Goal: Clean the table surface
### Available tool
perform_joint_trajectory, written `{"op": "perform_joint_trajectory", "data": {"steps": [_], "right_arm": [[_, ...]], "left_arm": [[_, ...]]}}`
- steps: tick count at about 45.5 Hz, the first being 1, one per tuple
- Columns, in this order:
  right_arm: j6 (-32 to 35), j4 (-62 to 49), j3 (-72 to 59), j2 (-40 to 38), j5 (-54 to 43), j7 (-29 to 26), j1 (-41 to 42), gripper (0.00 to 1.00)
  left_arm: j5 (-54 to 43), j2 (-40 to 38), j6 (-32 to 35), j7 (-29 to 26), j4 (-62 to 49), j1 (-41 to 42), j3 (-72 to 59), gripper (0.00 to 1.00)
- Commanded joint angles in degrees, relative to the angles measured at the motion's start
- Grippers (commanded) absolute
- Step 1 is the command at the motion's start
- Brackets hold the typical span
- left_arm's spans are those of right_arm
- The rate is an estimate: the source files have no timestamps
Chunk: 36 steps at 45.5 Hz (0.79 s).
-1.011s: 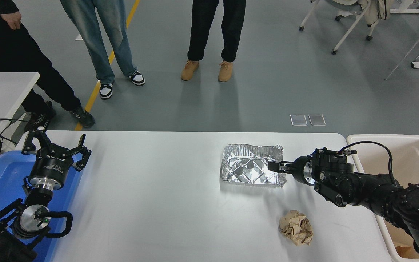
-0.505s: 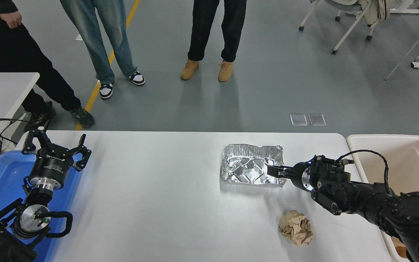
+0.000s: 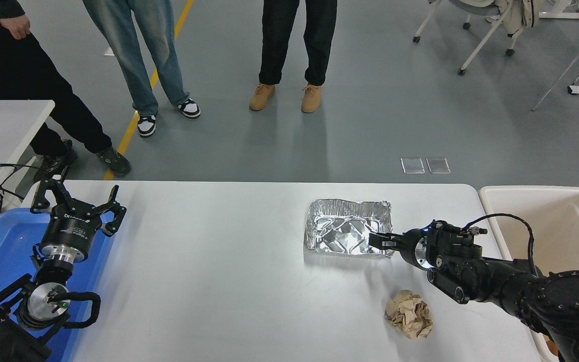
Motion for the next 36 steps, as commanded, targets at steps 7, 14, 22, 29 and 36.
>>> {"op": "perform_joint_trajectory", "data": {"steps": [7, 14, 22, 29, 36], "right_arm": [[-1.01, -0.02, -3.01, 0.06, -0.02, 0.83, -0.01, 0.49], [-1.01, -0.02, -3.54, 0.06, -0.02, 1.53, 0.16, 0.31], [-0.83, -0.02, -3.54, 0.06, 0.06, 1.54, 0.25, 0.07], [-0.31, 0.33, -3.54, 0.06, 0.33, 1.62, 0.60, 0.00], [-0.22, 0.15, -3.45, -0.03, 0.41, 2.94, 0.78, 0.00]], "left_arm": [[0.00, -0.02, 0.00, -0.08, 0.00, 0.00, 0.00, 0.99], [0.00, 0.07, 0.00, 0.01, 0.00, 0.00, 0.00, 0.99], [0.00, -0.02, 0.00, -0.08, 0.00, 0.00, 0.00, 0.99], [0.00, -0.02, 0.00, -0.08, 0.00, 0.00, 0.00, 0.99], [0.00, -0.02, 0.00, -0.08, 0.00, 0.00, 0.00, 0.99]]}}
